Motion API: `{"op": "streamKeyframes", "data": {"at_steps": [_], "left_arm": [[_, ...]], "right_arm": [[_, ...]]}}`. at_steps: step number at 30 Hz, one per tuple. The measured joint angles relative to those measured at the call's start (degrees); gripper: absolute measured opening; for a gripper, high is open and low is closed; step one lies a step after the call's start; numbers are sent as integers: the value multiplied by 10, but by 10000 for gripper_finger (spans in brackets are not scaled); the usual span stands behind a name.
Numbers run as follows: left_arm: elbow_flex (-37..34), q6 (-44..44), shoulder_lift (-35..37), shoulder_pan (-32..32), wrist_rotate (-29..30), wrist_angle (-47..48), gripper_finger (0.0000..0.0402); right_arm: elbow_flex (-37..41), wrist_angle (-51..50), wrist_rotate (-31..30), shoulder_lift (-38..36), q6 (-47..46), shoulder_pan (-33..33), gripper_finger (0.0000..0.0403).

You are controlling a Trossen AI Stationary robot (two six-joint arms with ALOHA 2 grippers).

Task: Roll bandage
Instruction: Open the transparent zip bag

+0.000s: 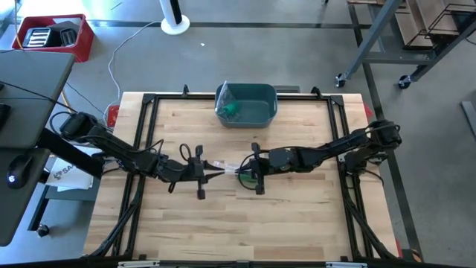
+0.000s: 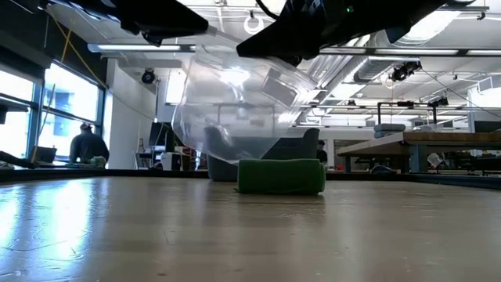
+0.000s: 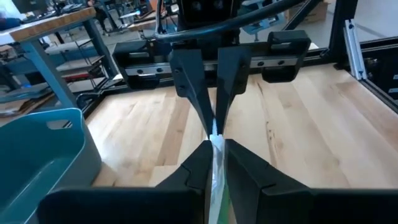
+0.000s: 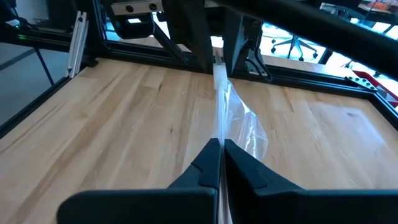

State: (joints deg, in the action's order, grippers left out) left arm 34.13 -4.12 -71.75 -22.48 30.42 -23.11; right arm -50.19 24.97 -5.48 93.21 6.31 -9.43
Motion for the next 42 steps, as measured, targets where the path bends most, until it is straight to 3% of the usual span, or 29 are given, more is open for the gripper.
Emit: {"op": "streamKeyframes", "data": {"at_steps": [7,15,25,29,42], "left_arm": [[0,-18,-4,12,0,-1,4],[0,-25,-19,29,-43,-10,10],[0,-36,-10,33,-22,-8,84],[0,-36,7,27,-13,25,95],[0,-37,23,19,-36,41,35]], "right_arm": [[0,-2,1,0,-3,0,0],[0,-1,1,0,-3,-1,0],[0,5,0,0,-3,-7,0],[0,3,0,0,-3,-8,0],[0,1,0,0,0,-8,0]]}}
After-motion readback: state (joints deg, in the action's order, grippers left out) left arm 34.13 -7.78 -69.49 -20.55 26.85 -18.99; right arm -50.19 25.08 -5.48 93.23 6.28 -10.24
